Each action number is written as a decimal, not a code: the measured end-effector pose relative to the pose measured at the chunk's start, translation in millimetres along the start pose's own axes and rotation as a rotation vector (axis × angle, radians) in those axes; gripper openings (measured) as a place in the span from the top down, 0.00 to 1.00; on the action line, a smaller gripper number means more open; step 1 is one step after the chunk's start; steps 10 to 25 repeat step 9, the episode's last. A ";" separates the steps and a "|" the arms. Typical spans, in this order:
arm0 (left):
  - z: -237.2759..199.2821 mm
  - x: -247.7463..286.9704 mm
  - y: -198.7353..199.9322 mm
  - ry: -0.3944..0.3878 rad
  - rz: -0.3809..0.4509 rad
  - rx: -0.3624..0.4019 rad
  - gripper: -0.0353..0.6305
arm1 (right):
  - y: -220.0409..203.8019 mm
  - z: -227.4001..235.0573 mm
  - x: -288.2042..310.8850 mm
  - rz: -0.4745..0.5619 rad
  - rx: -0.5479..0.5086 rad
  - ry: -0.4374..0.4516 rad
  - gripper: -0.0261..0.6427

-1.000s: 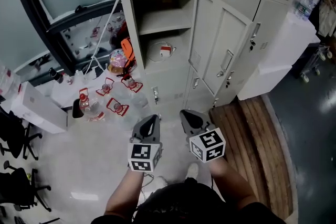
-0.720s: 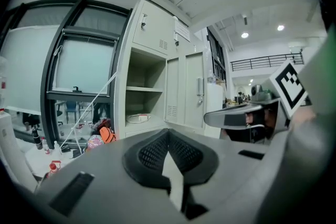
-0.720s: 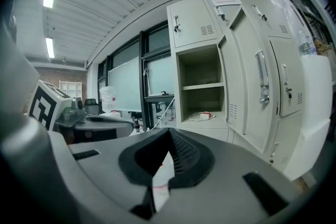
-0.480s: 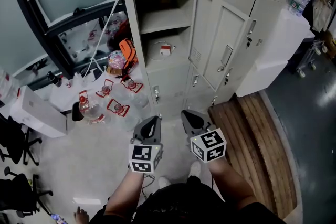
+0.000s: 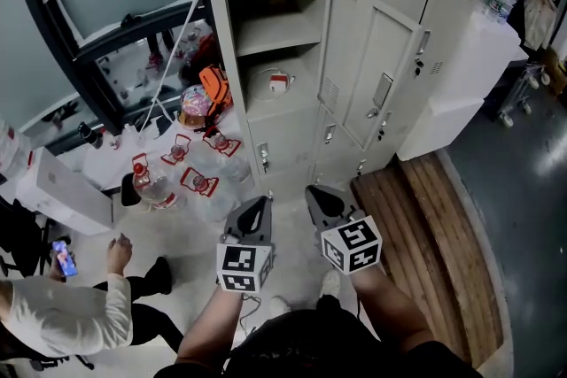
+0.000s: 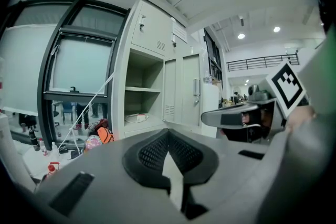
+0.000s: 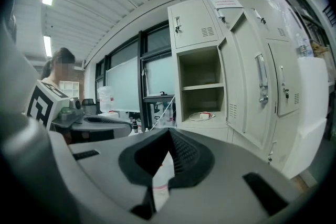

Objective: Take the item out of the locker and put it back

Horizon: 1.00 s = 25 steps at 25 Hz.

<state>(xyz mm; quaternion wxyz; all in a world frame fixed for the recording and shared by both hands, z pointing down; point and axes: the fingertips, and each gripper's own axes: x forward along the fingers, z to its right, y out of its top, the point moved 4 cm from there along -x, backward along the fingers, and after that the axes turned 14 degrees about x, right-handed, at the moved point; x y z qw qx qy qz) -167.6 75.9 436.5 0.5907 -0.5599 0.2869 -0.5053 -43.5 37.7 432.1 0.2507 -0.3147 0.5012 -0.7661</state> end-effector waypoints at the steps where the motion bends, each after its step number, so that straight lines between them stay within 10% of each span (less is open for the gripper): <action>1: 0.0 -0.1 -0.1 -0.001 0.001 0.001 0.94 | -0.1 0.1 0.2 0.000 0.000 -0.001 0.96; 25: 2.1 -0.6 -3.4 -0.002 -0.001 0.006 0.94 | -2.5 0.6 0.6 -0.001 0.002 -0.001 0.96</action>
